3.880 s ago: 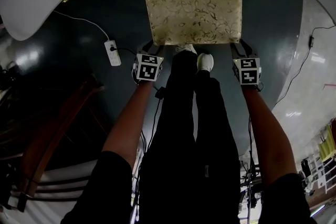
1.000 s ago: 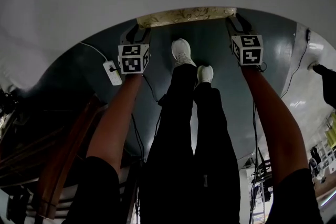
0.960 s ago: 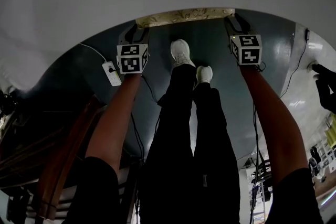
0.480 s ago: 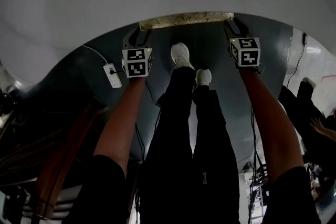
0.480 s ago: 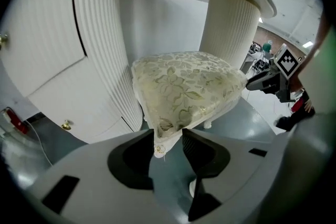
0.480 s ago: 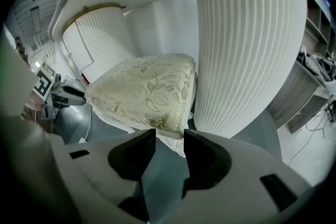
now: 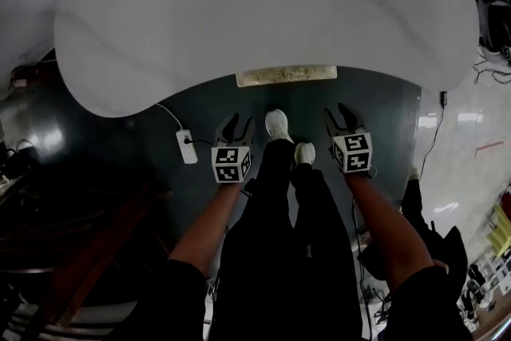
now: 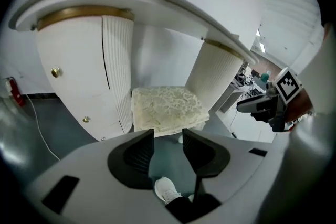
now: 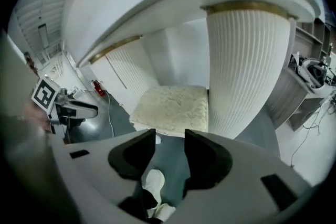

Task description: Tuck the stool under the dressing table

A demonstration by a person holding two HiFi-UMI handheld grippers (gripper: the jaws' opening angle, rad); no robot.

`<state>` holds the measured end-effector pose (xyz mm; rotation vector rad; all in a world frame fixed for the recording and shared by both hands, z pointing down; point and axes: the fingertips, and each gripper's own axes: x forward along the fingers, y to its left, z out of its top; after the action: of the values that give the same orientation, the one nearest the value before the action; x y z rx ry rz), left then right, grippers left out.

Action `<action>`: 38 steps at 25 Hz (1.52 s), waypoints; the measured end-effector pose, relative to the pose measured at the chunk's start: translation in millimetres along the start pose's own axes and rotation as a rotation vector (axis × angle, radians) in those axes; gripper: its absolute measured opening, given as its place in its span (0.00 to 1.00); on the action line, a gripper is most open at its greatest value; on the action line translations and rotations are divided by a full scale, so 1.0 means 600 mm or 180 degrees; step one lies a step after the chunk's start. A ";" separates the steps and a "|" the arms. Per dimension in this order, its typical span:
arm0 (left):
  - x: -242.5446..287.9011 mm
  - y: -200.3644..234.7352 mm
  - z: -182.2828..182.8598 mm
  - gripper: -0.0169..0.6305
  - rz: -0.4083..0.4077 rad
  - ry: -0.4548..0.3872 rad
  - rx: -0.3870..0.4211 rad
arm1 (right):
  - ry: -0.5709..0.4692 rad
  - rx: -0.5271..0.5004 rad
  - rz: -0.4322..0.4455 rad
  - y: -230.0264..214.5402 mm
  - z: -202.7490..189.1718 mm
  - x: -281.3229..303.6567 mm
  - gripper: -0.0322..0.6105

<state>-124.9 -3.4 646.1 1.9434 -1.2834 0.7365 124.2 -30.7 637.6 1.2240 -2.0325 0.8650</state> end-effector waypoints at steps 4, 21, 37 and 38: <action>-0.104 -0.061 0.036 0.30 -0.0100 -0.0074 -0.0291 | -0.0194 0.0144 0.0076 0.072 0.052 -0.119 0.33; -0.441 -0.177 0.378 0.30 -0.0186 -0.1405 0.0234 | -0.1362 -0.0263 0.0170 0.176 0.378 -0.459 0.33; -0.525 -0.307 0.640 0.30 -0.0425 -0.2388 0.0298 | -0.2280 -0.0206 0.0419 0.158 0.601 -0.601 0.33; -0.529 -0.306 0.647 0.30 -0.0424 -0.2411 0.0304 | -0.2270 -0.0265 0.0391 0.160 0.607 -0.601 0.33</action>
<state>-32.3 -86.9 127.2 2.4709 -1.5259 -0.0381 117.9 -96.5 120.4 1.5152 -2.6868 0.4074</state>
